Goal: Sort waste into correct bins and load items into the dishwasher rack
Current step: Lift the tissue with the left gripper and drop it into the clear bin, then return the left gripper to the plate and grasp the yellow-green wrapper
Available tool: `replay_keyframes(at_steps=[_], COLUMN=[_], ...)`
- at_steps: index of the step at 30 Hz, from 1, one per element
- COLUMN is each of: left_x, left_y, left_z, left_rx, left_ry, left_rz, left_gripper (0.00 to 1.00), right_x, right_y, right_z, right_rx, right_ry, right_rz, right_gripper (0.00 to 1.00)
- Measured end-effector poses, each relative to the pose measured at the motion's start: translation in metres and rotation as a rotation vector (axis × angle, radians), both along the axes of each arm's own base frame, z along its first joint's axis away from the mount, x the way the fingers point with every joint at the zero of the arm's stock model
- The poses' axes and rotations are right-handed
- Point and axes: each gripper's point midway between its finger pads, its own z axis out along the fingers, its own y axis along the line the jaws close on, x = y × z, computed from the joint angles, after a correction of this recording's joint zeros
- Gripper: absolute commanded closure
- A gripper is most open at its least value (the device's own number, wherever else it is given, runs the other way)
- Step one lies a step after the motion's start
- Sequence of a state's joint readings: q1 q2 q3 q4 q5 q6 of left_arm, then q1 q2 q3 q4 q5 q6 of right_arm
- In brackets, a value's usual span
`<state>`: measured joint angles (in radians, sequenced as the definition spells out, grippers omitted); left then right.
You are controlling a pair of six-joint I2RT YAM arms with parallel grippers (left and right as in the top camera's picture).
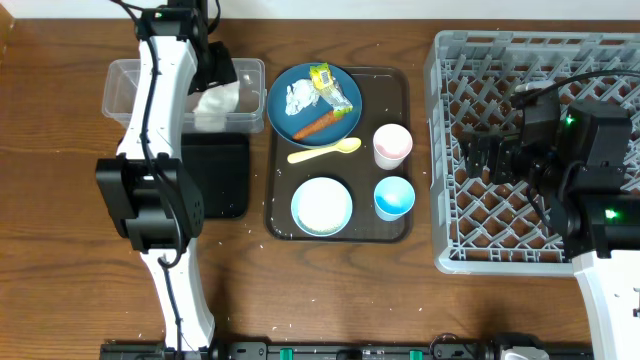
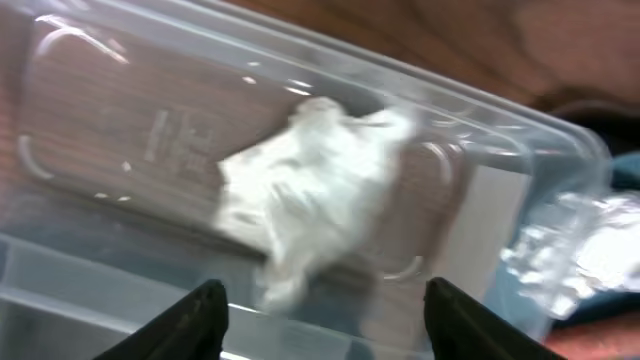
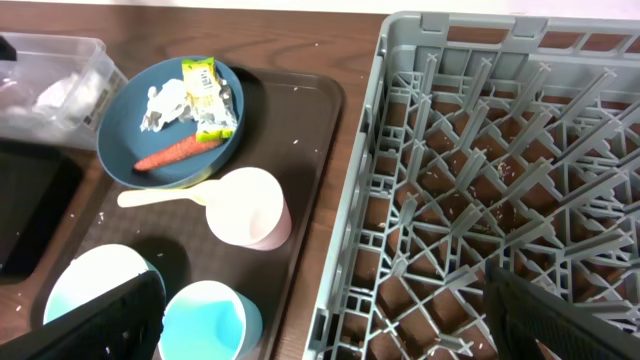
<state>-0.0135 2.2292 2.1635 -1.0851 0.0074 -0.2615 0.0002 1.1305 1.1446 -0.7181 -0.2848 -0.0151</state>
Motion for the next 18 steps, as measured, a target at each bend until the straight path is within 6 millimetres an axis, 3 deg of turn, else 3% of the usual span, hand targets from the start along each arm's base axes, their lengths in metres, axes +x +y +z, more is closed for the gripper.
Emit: replay_keyframes(at_steps=[3,7,15,18], left_x=[0.005,0.01,0.022,0.021], left_y=[-0.015,-0.05,-0.171,-0.2], left_z=[0.002,0.005,0.023,0.023], left_rx=[-0.049,-0.088,-0.066,-0.043], left_ry=[-0.02,-0.052,-0.21,-0.245], left_rz=[-0.03,-0.103,-0.359,-0.38], left_gripper=[0.32,0.28,0.14,0.13], right_x=[0.0,0.0,-0.001,-0.003], right_y=[0.0,0.0,0.0,0.0], right_z=[0.0,-0.001,-0.001,-0.003], right_rx=[0.0,0.0,0.0,0.0], right_ry=[0.003,0.003,0.008,0.016], right_rz=[0.0,0.0,0.0,0.0], right_gripper=[0.01,0.01,0.01,0.01])
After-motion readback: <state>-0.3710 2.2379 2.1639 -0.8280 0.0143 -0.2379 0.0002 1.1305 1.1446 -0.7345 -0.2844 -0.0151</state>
